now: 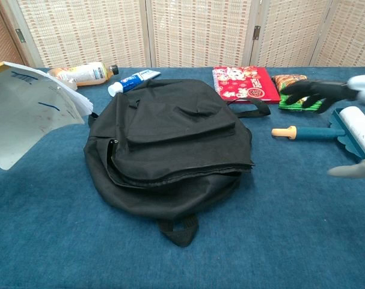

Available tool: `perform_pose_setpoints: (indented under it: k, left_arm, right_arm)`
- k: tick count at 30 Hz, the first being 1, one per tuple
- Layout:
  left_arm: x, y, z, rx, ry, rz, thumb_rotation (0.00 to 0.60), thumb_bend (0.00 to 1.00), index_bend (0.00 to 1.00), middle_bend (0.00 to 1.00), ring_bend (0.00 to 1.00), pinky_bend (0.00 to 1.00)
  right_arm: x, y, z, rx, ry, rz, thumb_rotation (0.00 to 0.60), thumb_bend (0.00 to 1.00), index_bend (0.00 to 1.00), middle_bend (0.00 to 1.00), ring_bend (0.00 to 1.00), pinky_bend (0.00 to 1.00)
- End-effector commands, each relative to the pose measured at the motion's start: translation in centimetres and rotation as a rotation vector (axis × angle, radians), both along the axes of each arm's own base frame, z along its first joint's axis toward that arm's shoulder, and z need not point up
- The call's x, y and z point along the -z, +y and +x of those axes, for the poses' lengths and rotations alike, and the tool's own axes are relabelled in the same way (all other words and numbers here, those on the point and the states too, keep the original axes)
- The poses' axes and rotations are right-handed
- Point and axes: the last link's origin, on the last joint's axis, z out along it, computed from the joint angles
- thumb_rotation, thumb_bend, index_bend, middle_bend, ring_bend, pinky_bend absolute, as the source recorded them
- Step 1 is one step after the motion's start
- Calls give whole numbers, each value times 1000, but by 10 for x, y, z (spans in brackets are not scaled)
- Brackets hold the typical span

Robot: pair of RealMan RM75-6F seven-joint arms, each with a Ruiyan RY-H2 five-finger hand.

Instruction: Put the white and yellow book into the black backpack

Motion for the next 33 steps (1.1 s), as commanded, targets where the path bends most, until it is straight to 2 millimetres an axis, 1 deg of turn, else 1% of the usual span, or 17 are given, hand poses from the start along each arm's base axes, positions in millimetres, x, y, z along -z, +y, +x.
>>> perform_pose_setpoints:
  k: [1,6,10,16,22,26,28,30,33]
  left_arm:
    - [1,0,5,18,-1,-2,600,564,685,681,561,296]
    - [1,-1,13,54,-5,-2,600,562,686,680,561,295]
    - [0,-1,17,72,-8,-6,600,563,686,681,561,295]
    - [1,-3,20,83,-11,-15,600,562,686,681,562,296]
    - [2,-6,22,87,-17,-24,600,562,686,681,561,296]
    - [2,-6,23,91,-23,-26,600,562,687,681,561,296]
    - [2,-7,23,92,-31,-31,600,562,687,680,561,298]
    - [2,-7,23,95,-35,-32,600,562,686,681,562,302]
    - [1,-8,23,102,-35,-31,600,562,687,685,567,305]
  right_arm:
    - [29,-19,32,-40,-22,81,600,240,142,193,196,238]
    - [56,-42,55,-54,-5,147,600,283,197,214,209,249]
    - [73,-54,68,-67,20,172,600,311,233,226,221,262]
    - [94,-62,80,-76,62,204,600,321,259,235,234,267]
    - [108,-66,84,-79,108,219,600,326,268,238,239,272]
    - [116,-73,91,-81,122,207,600,405,320,270,263,301]
    - [119,-77,95,-74,119,201,600,477,376,310,290,321]
    - [122,-80,100,-70,113,195,600,557,456,371,332,345]
    - [124,-85,107,-64,99,183,600,641,562,454,397,392]
